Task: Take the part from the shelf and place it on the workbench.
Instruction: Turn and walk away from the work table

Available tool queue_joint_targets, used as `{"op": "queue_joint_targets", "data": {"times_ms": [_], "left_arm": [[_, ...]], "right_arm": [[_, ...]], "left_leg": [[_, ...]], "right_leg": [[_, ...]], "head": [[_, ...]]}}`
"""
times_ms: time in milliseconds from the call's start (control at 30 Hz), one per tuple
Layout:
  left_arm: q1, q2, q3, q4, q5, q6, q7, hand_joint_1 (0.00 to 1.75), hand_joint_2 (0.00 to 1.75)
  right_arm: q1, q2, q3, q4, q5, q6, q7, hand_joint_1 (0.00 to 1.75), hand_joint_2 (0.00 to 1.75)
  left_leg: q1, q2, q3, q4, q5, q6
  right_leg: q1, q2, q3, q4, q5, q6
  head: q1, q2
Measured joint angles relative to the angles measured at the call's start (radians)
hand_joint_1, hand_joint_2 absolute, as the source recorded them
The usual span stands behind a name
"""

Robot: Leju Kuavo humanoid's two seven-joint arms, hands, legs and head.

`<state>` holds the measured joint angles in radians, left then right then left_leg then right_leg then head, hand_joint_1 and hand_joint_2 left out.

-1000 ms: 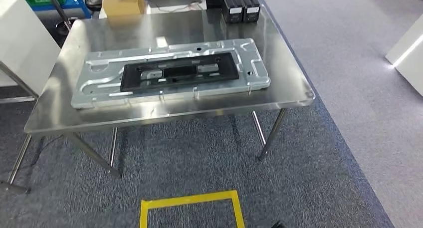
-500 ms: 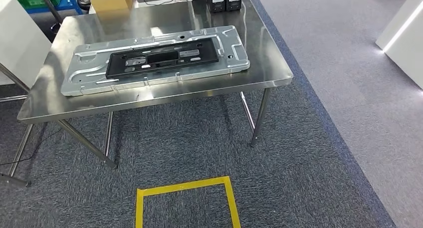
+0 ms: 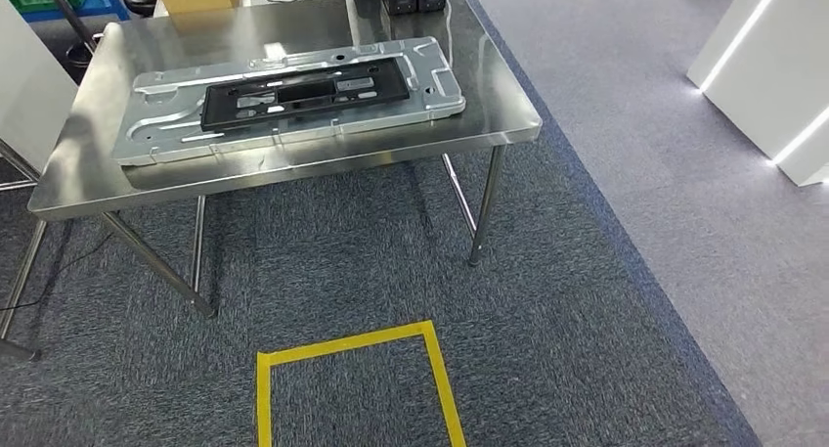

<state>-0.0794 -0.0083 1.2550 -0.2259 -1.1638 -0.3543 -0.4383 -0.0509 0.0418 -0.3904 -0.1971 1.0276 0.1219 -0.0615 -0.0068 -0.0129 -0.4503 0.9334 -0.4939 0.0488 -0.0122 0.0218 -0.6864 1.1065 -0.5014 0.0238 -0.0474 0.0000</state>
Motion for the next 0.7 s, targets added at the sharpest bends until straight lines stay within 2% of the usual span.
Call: {"op": "queue_joint_targets", "data": {"times_ms": [33, 67, 100, 133, 167, 200, 233, 267, 300, 333, 400, 433, 467, 500, 533, 567, 600, 633, 700], "left_arm": [[0.002, -0.001, -0.003, 0.0, -0.002, -0.001, 0.0, 0.0, 0.0], [0.003, -0.001, -0.006, 0.0, -0.004, -0.001, -0.001, 0.0, 0.0], [0.003, -0.002, -0.008, 0.0, -0.005, -0.002, -0.002, 0.0, 0.0], [0.003, -0.002, -0.011, 0.001, -0.005, -0.002, -0.003, 0.0, 0.0], [0.002, -0.002, -0.012, 0.001, -0.005, -0.003, -0.004, 0.0, 0.0], [0.001, -0.002, -0.014, 0.001, -0.005, -0.004, -0.006, 0.0, 0.0], [-0.001, -0.002, -0.015, 0.001, -0.005, -0.004, -0.006, 0.0, 0.0], [-0.002, -0.002, -0.015, 0.001, -0.005, -0.004, -0.007, 0.0, 0.0], [-0.003, -0.002, -0.015, 0.001, -0.005, -0.004, -0.007, 0.0, 0.0], [-0.004, -0.003, -0.015, 0.001, -0.004, -0.004, -0.008, 0.0, 0.0], [-0.003, -0.003, -0.016, 0.001, -0.004, -0.004, -0.007, 0.0, 0.0], [-0.001, -0.004, -0.016, 0.002, -0.004, -0.004, -0.007, 0.0, 0.0], [0.001, -0.004, -0.016, 0.004, -0.005, -0.005, -0.007, 0.0, 0.0], [0.001, -0.005, -0.016, 0.005, -0.005, -0.005, -0.007, 0.0, 0.0], [0.002, -0.006, -0.016, 0.006, -0.006, -0.006, -0.007, 0.0, 0.0], [0.002, -0.007, -0.016, 0.006, -0.006, -0.006, -0.006, 0.0, 0.0], [0.002, -0.007, -0.017, 0.006, -0.007, -0.007, -0.006, 0.0, 0.0], [0.002, -0.007, -0.017, 0.006, -0.008, -0.007, -0.006, 0.0, 0.0], [0.002, -0.007, -0.017, 0.006, -0.01, -0.007, -0.005, 0.0, 0.0]], "right_arm": [[0.0, 0.0, -0.002, 0.0, -0.002, 0.0, 0.003, 0.0, 0.0], [0.001, 0.0, -0.004, 0.0, -0.003, -0.001, 0.004, 0.0, 0.0], [0.001, -0.001, -0.006, 0.001, -0.004, -0.003, 0.006, 0.0, 0.0], [0.001, -0.001, -0.008, 0.001, -0.006, -0.005, 0.007, 0.0, 0.0], [0.001, -0.002, -0.01, 0.001, -0.007, -0.007, 0.007, 0.0, 0.0], [0.0, -0.003, -0.012, 0.001, -0.009, -0.01, 0.007, 0.0, 0.0], [-0.001, -0.004, -0.014, 0.001, -0.01, -0.013, 0.007, 0.0, 0.0], [-0.001, -0.004, -0.015, 0.001, -0.011, -0.015, 0.008, 0.0, 0.0], [-0.002, -0.004, -0.017, 0.001, -0.012, -0.015, 0.009, 0.0, 0.0], [-0.001, -0.004, -0.018, 0.002, -0.013, -0.015, 0.012, 0.0, 0.0], [0.0, -0.004, -0.02, 0.003, -0.013, -0.01, 0.019, 0.0, 0.0], [-0.001, -0.003, -0.021, 0.004, -0.013, -0.008, 0.022, 0.0, 0.0], [-0.001, -0.003, -0.021, 0.005, -0.013, -0.006, 0.024, 0.0, 0.0], [-0.001, -0.003, -0.023, 0.006, -0.013, -0.006, 0.025, 0.0, 0.0], [-0.001, -0.003, -0.025, 0.006, -0.013, -0.007, 0.024, 0.0, 0.0], [0.0, -0.004, -0.026, 0.006, -0.013, -0.008, 0.022, 0.0, 0.0], [0.001, -0.004, -0.028, 0.006, -0.012, -0.011, 0.019, 0.0, 0.0], [0.001, -0.004, -0.03, 0.006, -0.012, -0.012, 0.017, 0.0, 0.0], [0.001, -0.004, -0.031, 0.006, -0.012, -0.014, 0.013, 0.0, 0.0]], "left_leg": [[-0.001, 0.006, -0.015, 0.001, 0.012, 0.002], [-0.001, 0.012, -0.031, 0.005, 0.022, 0.001], [-0.001, 0.018, -0.049, 0.01, 0.032, -0.001], [0.0, 0.022, -0.067, 0.018, 0.041, -0.004], [0.001, 0.026, -0.088, 0.029, 0.048, -0.008], [0.001, 0.028, -0.108, 0.043, 0.054, -0.013], [0.001, 0.03, -0.127, 0.059, 0.057, -0.017], [0.001, 0.03, -0.142, 0.075, 0.06, -0.023], [0.0, 0.03, -0.154, 0.087, 0.065, -0.029], [-0.001, 0.03, -0.162, 0.094, 0.071, -0.035], [0.003, 0.027, -0.174, 0.099, 0.081, -0.049], [0.006, 0.025, -0.183, 0.11, 0.064, -0.055], [0.008, 0.022, -0.195, 0.139, 0.028, -0.061], [0.011, 0.02, -0.21, 0.186, -0.022, -0.067], [0.013, 0.02, -0.224, 0.246, -0.073, -0.071], [0.016, 0.02, -0.234, 0.306, -0.108, -0.074], [0.017, 0.02, -0.233, 0.349, -0.117, -0.075], [0.018, 0.02, -0.228, 0.373, -0.112, -0.076], [0.018, 0.02, -0.215, 0.38, -0.092, -0.075]], "right_leg": [[-0.001, -0.006, -0.01, 0.061, -0.052, 0.003], [-0.003, -0.009, -0.018, 0.122, -0.081, 0.006], [-0.005, -0.01, -0.018, 0.17, -0.081, 0.01], [-0.009, -0.012, -0.007, 0.191, -0.056, 0.014], [-0.013, -0.013, 0.021, 0.179, -0.023, 0.018], [-0.018, -0.015, 0.067, 0.135, -0.002, 0.021], [-0.02, -0.016, 0.127, 0.063, -0.002, 0.023], [-0.021, -0.017, 0.18, -0.009, -0.021, 0.02], [-0.019, -0.016, 0.216, -0.064, -0.043, 0.015], [-0.015, -0.016, 0.233, -0.096, -0.059, 0.006], [-0.014, -0.019, 0.222, -0.103, -0.052, -0.013], [-0.015, -0.022, 0.211, -0.104, -0.041, -0.023], [-0.016, -0.025, 0.199, -0.105, -0.029, -0.031], [-0.015, -0.027, 0.185, -0.105, -0.017, -0.036], [-0.014, -0.027, 0.169, -0.105, -0.004, -0.04], [-0.011, -0.028, 0.154, -0.104, 0.008, -0.041], [-0.01, -0.028, 0.138, -0.102, 0.019, -0.04], [-0.009, -0.028, 0.125, -0.101, 0.028, -0.04], [-0.008, -0.028, 0.112, -0.099, 0.037, -0.038]], "head": [[0.0, 0.0], [0.0, 0.0], [0.0, 0.0], [0.0, 0.0], [0.0, 0.0], [0.0, 0.0], [0.001, 0.0], [0.0, 0.0], [0.0, 0.0], [0.0, 0.0], [0.0, 0.0], [0.0, 0.0], [-0.001, 0.0], [-0.002, 0.0], [-0.002, 0.0], [-0.003, 0.0], [-0.003, 0.0], [-0.003, 0.0], [-0.003, 0.0]]}}
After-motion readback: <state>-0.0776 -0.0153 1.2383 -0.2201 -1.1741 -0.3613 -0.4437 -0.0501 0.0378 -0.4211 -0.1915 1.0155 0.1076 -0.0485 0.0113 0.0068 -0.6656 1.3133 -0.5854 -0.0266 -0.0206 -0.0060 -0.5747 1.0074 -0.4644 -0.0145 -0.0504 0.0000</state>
